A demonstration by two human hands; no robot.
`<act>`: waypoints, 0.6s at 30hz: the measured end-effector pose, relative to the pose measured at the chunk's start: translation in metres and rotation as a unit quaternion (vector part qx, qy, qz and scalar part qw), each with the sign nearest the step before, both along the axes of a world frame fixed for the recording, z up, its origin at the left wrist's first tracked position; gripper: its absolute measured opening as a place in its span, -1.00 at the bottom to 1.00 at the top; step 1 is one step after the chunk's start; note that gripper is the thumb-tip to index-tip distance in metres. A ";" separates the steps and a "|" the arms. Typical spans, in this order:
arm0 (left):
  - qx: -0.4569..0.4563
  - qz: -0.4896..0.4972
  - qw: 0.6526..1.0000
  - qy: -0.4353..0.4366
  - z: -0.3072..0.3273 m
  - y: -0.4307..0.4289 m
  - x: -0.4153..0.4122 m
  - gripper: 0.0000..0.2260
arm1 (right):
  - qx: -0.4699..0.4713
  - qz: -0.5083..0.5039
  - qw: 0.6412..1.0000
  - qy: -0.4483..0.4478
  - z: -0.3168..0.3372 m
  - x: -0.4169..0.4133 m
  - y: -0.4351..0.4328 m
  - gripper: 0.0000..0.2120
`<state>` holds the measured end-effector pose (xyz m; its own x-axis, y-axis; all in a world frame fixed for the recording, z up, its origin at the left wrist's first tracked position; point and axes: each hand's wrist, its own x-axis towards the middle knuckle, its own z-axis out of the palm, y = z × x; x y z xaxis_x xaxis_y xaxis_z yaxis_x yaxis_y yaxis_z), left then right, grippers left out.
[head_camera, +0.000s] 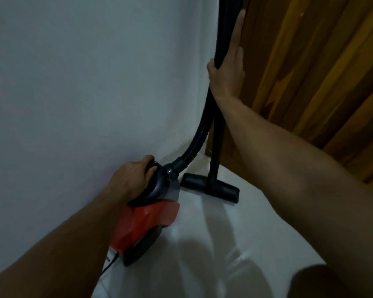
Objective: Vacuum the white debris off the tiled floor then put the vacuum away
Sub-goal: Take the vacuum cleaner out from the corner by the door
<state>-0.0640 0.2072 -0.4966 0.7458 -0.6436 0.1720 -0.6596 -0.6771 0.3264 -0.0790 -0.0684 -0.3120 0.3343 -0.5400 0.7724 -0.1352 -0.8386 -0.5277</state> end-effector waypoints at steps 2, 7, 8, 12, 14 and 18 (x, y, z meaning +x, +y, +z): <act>-0.005 -0.002 1.000 0.004 0.021 0.005 -0.008 -0.65 | 0.010 0.003 1.000 0.014 0.020 -0.001 0.008 -0.20; 0.009 -0.008 0.999 0.035 0.096 0.023 -0.026 -0.64 | 0.023 -0.026 0.998 0.054 0.088 -0.013 0.031 -0.31; 0.016 -0.007 0.999 0.040 0.113 0.026 -0.029 -0.64 | 0.022 -0.031 0.998 0.052 0.104 -0.017 0.037 -0.30; 0.036 -0.005 0.998 0.057 0.181 0.038 -0.043 -0.63 | 0.018 -0.028 0.999 0.039 0.167 -0.038 0.051 -0.25; 0.040 -0.009 0.997 0.064 0.214 0.044 -0.053 -0.62 | 0.013 -0.033 0.999 0.038 0.199 -0.050 0.058 -0.23; 0.051 -0.015 0.996 0.077 0.273 0.063 -0.073 -0.63 | 0.018 -0.057 0.996 0.062 0.264 -0.080 0.078 -0.20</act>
<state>-0.1374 0.2702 -0.2237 0.7381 -0.6746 -0.0097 -0.6280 -0.6923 0.3554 -0.1587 0.0092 -0.0478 0.3614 -0.6062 0.7084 -0.2939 -0.7951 -0.5305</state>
